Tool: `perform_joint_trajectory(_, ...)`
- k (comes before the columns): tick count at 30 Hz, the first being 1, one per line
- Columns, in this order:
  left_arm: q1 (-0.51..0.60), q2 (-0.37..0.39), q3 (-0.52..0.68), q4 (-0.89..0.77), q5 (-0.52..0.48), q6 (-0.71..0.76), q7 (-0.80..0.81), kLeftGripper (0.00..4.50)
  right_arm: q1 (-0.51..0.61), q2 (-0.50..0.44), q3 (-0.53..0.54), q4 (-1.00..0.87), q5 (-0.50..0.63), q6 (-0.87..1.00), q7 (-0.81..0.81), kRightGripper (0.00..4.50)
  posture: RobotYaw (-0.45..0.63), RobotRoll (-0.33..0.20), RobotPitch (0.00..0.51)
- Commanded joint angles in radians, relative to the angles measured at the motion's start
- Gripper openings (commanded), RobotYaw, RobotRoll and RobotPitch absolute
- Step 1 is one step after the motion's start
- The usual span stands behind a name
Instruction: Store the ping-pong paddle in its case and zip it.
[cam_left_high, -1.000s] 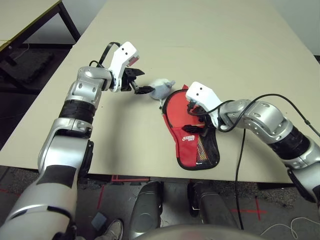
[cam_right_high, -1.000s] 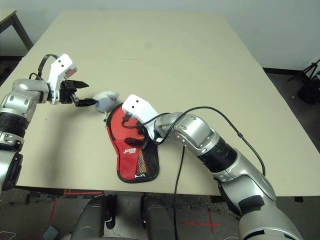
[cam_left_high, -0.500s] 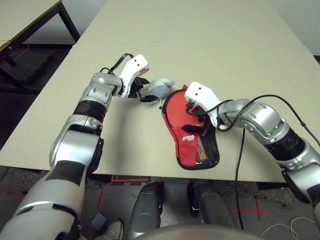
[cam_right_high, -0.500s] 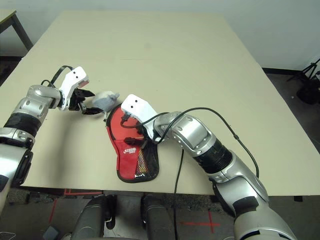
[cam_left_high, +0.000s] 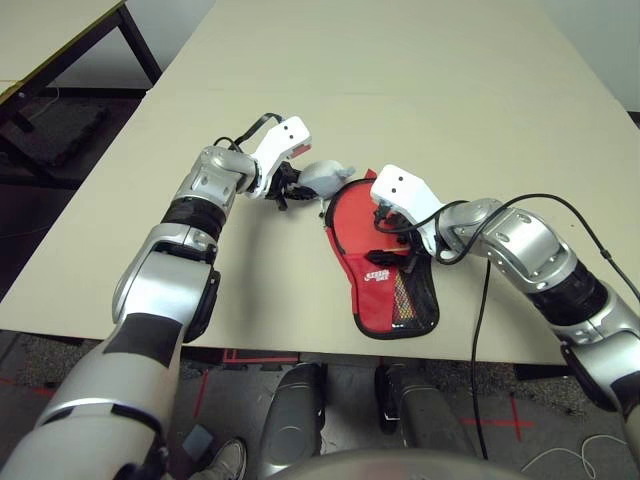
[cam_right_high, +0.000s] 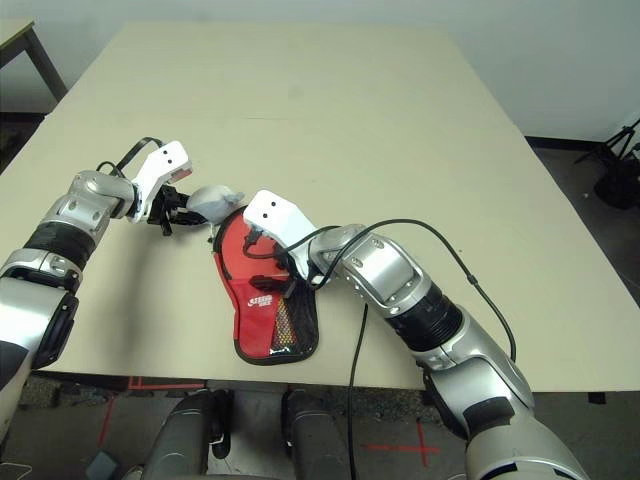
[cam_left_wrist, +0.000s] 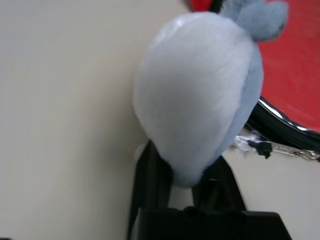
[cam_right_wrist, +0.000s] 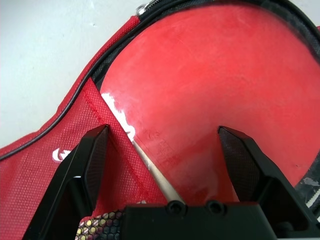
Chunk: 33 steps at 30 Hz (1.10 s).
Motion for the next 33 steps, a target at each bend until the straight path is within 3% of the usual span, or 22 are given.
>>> perform_joint_trajectory(1, -0.040, -0.023, 0.014, 0.057, 0.020, -0.027, 0.107, 0.12, 0.023, -0.017, 0.045, 0.007, -0.038, 0.004, 0.021, 4.50, 0.00, 0.000, 0.151)
perform_joint_trajectory(9, -0.119, -0.168, 0.117, 0.164, -0.010, -0.059, 0.491, 0.12, 0.032, -0.005, 0.055, 0.000, -0.071, 0.008, 0.047, 4.50, -0.01, 0.000, 0.167)
perform_joint_trajectory(16, -0.171, -0.362, 0.154, 0.210, -0.005, -0.116, 0.723, 0.12, 0.043, 0.015, 0.066, -0.006, -0.090, 0.015, 0.063, 4.50, -0.02, 0.000, 0.176)
perform_joint_trajectory(25, -0.153, -0.543, 0.137, 0.218, 0.008, -0.126, 0.640, 0.12, 0.052, 0.047, 0.054, -0.019, -0.106, 0.041, 0.059, 4.50, -0.06, 0.000, 0.181)
perform_joint_trajectory(29, -0.125, -0.556, 0.117, 0.211, 0.014, -0.116, 0.526, 0.12, 0.057, 0.043, 0.045, -0.019, -0.110, 0.042, 0.061, 4.50, -0.05, 0.000, 0.174)
perform_joint_trajectory(33, -0.105, -0.516, 0.105, 0.207, 0.024, -0.105, 0.478, 0.12, 0.059, 0.041, 0.040, -0.009, -0.116, 0.031, 0.065, 4.50, -0.04, 0.000, 0.163)
